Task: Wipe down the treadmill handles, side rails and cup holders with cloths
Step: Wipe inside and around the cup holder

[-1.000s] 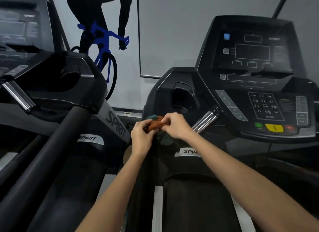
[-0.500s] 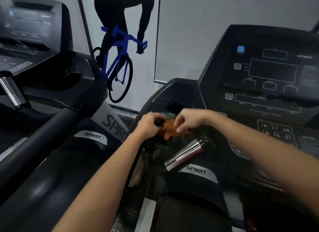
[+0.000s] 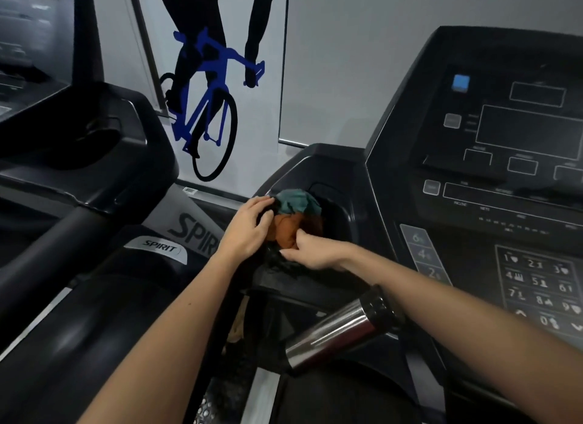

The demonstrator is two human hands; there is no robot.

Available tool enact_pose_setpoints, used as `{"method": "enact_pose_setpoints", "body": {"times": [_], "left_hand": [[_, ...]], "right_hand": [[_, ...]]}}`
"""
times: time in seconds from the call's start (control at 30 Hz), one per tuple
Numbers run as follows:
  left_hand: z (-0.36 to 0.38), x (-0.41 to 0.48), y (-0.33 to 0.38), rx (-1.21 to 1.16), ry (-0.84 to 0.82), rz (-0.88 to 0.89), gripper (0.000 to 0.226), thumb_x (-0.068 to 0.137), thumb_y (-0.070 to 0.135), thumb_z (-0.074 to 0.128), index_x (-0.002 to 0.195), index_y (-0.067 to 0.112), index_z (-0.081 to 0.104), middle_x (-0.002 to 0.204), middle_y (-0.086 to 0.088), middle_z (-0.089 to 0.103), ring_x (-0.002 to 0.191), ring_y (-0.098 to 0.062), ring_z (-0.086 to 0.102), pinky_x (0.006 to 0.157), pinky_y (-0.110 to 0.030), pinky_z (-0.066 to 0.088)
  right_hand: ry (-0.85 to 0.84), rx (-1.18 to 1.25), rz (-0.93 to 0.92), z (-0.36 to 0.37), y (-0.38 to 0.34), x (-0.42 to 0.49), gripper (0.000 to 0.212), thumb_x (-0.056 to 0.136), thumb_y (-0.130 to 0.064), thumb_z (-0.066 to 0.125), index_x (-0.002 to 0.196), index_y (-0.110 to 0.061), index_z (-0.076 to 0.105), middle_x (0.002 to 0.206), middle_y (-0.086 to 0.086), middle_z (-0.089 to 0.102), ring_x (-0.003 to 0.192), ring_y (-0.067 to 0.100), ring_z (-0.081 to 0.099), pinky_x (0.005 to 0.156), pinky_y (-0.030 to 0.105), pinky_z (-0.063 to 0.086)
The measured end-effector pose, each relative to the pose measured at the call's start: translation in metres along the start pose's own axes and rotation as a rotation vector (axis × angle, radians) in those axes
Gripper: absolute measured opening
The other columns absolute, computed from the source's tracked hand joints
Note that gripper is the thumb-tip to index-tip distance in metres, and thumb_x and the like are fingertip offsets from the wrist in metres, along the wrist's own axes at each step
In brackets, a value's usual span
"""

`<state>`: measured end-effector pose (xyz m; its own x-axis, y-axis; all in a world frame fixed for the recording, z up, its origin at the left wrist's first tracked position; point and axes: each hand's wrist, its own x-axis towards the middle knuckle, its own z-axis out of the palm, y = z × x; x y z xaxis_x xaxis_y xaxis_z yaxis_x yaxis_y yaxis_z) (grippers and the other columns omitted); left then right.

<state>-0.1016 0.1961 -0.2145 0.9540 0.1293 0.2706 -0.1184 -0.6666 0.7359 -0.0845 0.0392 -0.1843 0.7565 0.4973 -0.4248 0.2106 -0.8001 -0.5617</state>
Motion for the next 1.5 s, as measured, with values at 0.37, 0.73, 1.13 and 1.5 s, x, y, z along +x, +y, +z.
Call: {"method": "enact_pose_setpoints", "body": {"times": [0.37,0.73,1.13,1.5], "left_hand": [[0.01,0.036,0.002,0.084,-0.008,0.137,0.042,0.098,0.021,0.041,0.139,0.012,0.042,0.149,-0.002,0.036,0.138,-0.016,0.031,0.114,-0.028,0.023],[0.012,0.037,-0.001,0.126,-0.036,0.156,0.045,0.1,0.027,0.038,0.144,0.016,0.034,0.152,0.001,0.029,0.139,-0.014,0.026,0.113,-0.027,0.021],[0.011,0.035,0.002,0.188,-0.038,0.147,0.049,0.097,0.025,0.042,0.144,0.017,0.033,0.152,0.002,0.029,0.138,-0.016,0.027,0.112,-0.036,0.031],[0.014,0.037,-0.001,0.285,-0.029,0.188,0.051,0.097,0.027,0.041,0.145,0.015,0.029,0.154,-0.001,0.025,0.14,-0.019,0.025,0.114,-0.037,0.025]], "right_hand": [[0.102,-0.11,-0.039,-0.008,0.009,-0.008,0.015,0.094,-0.026,0.049,0.099,-0.012,0.049,0.103,0.009,0.061,0.098,0.024,0.057,0.077,0.028,0.04],[0.277,0.359,0.034,-0.003,0.004,0.028,0.058,0.092,-0.024,0.052,0.142,-0.007,0.027,0.137,0.008,0.045,0.128,0.021,0.042,0.108,0.027,0.031],[-0.254,-0.632,-0.063,-0.041,-0.006,-0.05,0.031,0.081,0.003,0.038,0.098,-0.011,0.06,0.101,0.011,0.065,0.09,0.025,0.057,0.079,0.034,0.044],[-0.365,-0.657,0.245,-0.011,-0.002,0.013,0.039,0.096,-0.005,0.034,0.134,0.003,0.04,0.14,0.021,0.042,0.126,0.032,0.042,0.095,0.024,0.037]]}}
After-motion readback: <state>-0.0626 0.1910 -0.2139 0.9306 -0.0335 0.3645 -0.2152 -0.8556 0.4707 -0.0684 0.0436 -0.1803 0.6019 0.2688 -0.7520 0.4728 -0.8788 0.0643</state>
